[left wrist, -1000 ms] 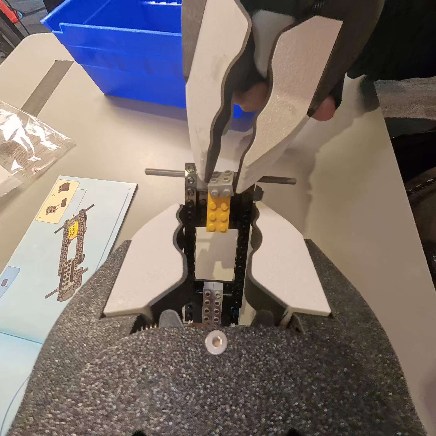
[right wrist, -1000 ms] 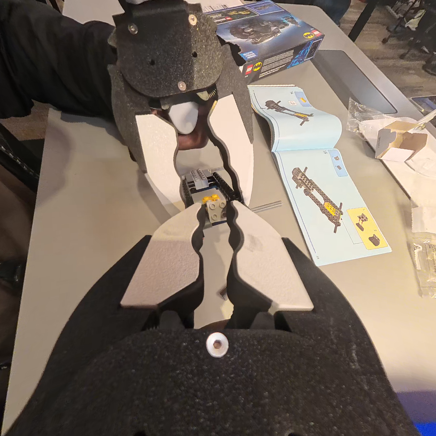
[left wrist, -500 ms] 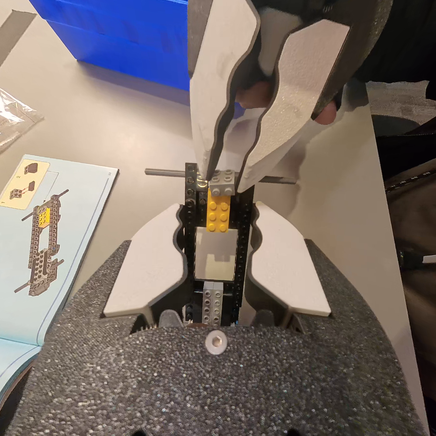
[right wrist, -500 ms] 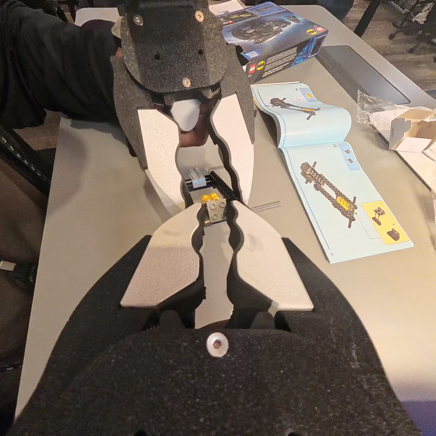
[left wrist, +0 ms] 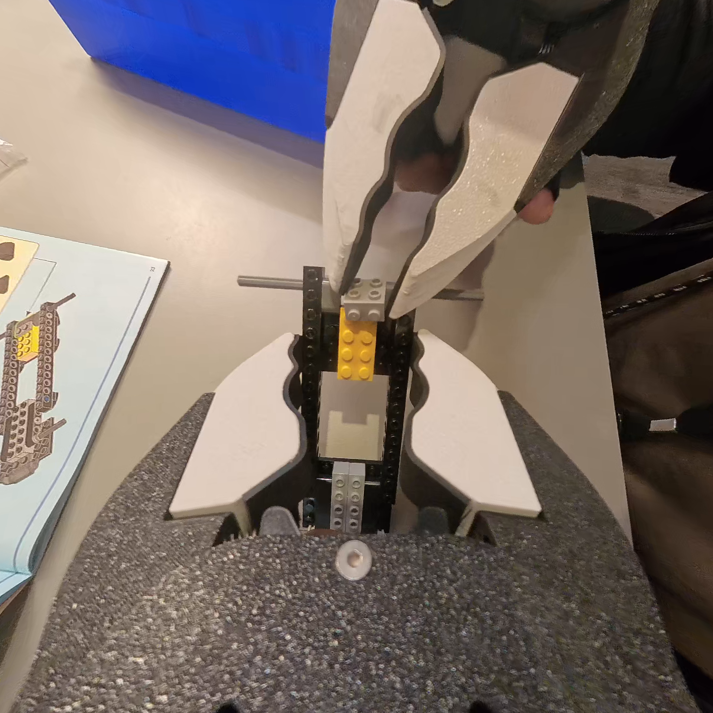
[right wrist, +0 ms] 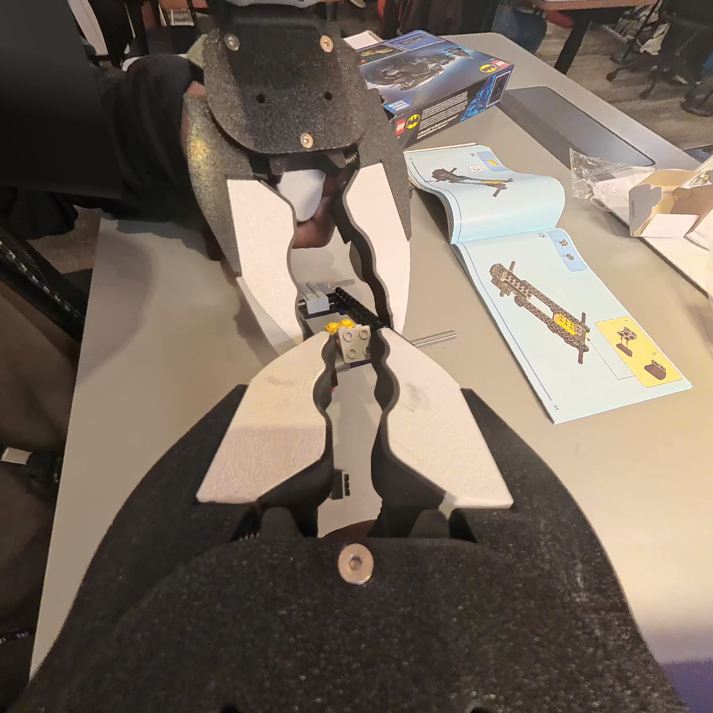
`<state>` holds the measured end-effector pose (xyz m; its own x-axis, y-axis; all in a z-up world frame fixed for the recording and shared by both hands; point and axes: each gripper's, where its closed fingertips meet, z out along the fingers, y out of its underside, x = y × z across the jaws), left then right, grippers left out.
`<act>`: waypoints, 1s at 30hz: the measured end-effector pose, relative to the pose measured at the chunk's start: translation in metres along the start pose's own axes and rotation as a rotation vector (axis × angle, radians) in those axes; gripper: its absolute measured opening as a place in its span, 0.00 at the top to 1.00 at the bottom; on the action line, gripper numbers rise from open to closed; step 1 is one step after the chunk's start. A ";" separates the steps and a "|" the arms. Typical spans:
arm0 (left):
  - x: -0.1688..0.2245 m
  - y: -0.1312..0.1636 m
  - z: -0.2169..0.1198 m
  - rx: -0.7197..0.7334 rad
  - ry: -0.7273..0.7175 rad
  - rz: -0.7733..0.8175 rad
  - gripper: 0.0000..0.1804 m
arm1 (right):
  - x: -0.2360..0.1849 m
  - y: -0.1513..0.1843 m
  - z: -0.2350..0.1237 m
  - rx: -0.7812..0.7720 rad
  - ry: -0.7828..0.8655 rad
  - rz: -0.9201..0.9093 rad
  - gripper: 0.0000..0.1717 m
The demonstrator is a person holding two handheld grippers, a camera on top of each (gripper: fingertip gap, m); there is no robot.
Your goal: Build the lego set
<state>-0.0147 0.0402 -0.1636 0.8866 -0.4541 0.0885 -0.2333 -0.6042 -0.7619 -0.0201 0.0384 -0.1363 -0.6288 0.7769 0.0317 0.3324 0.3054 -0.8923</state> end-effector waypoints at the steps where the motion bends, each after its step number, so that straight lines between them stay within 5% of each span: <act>1: 0.000 0.000 0.000 0.001 0.003 -0.003 0.70 | 0.000 0.000 0.000 0.004 0.003 0.005 0.90; 30: 0.000 0.004 0.002 -0.034 -0.011 0.017 0.70 | -0.005 -0.004 0.002 0.023 0.016 -0.043 0.90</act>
<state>-0.0150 0.0390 -0.1678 0.8869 -0.4568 0.0685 -0.2613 -0.6186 -0.7410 -0.0199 0.0322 -0.1335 -0.6305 0.7724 0.0769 0.2890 0.3255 -0.9003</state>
